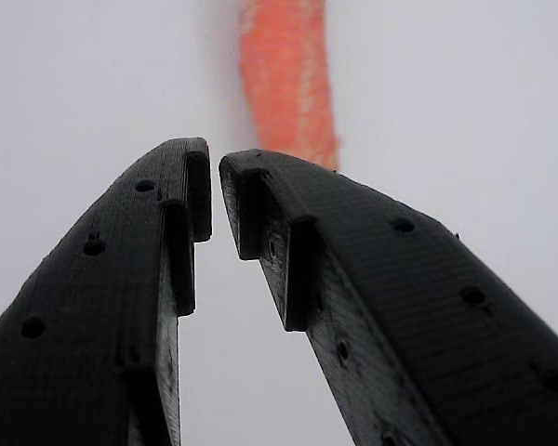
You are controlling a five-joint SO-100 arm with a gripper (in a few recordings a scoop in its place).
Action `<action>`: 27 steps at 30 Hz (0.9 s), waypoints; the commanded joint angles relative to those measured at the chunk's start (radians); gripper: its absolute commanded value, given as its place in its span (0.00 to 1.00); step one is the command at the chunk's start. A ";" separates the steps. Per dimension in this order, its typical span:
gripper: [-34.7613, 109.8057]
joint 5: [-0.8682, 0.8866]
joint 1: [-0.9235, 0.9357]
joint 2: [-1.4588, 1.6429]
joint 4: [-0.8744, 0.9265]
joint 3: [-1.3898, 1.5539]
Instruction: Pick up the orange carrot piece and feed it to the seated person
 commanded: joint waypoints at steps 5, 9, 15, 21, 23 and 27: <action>0.23 -0.038 0.037 -0.006 0.002 -0.083; 0.23 -0.038 0.043 -0.006 0.002 -0.083; 0.23 -0.040 0.043 -0.006 0.002 -0.083; 0.28 -0.041 0.041 0.003 0.000 -0.083; 0.33 -0.041 0.040 0.005 0.000 -0.083; 0.44 -0.041 0.044 -0.002 0.000 -0.083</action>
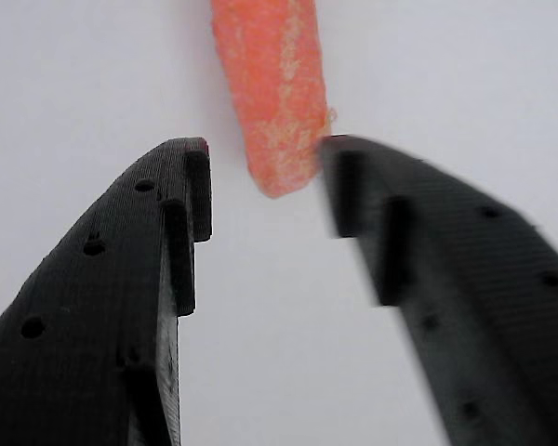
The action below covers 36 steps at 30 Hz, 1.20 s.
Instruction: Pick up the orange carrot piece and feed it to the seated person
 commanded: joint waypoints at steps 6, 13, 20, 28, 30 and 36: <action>0.51 -0.015 0.017 0.043 0.000 -0.078; 0.51 -0.015 0.015 0.037 0.000 -0.078; 0.51 -0.015 0.014 -0.041 0.000 -0.078; 0.51 -0.015 0.014 -0.064 0.000 -0.080; 0.51 -0.015 0.014 -0.071 0.000 -0.080; 0.51 -0.015 0.015 -0.156 -0.049 -0.097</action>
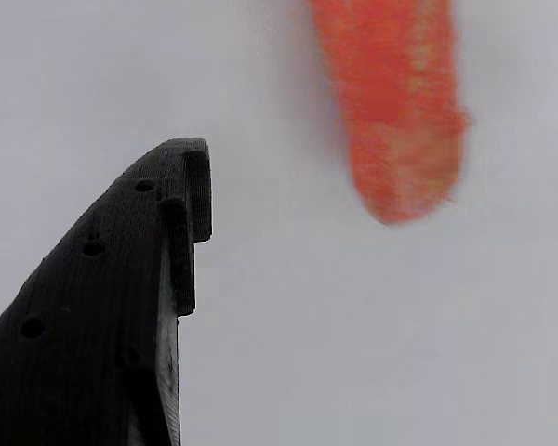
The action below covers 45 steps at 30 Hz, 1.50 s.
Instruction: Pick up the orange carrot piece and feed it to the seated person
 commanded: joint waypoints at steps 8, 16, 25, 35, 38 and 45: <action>0.47 -0.015 0.015 -0.034 -0.120 -0.091; 0.36 -0.017 0.018 -0.072 -0.095 -0.089; 0.22 -0.017 0.058 -0.058 0.015 0.051; 0.22 -0.015 0.064 -0.058 0.026 0.069; 0.22 -0.015 0.064 -0.057 0.026 0.066; 0.22 -0.002 0.002 -0.037 0.028 0.046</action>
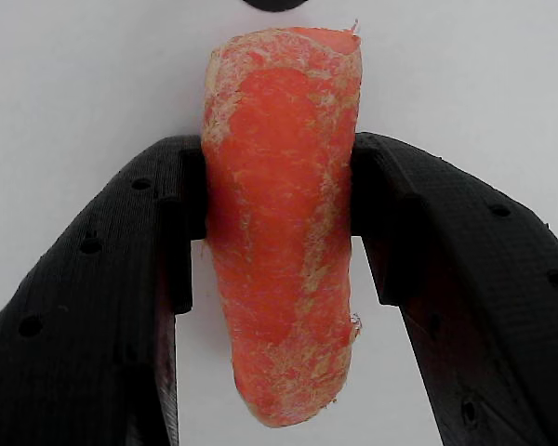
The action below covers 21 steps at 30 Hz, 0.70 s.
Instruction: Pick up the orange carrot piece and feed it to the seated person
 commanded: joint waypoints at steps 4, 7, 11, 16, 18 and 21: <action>0.22 -0.015 -0.084 0.107 0.032 -0.049; 0.22 -0.017 -0.141 0.155 0.020 -0.109; 0.22 -0.003 -0.204 0.187 0.034 -0.164; 0.22 0.023 -0.314 0.219 0.095 -0.173; 0.22 0.120 -0.354 0.213 0.189 -0.173; 0.22 0.333 -0.417 0.196 0.331 -0.193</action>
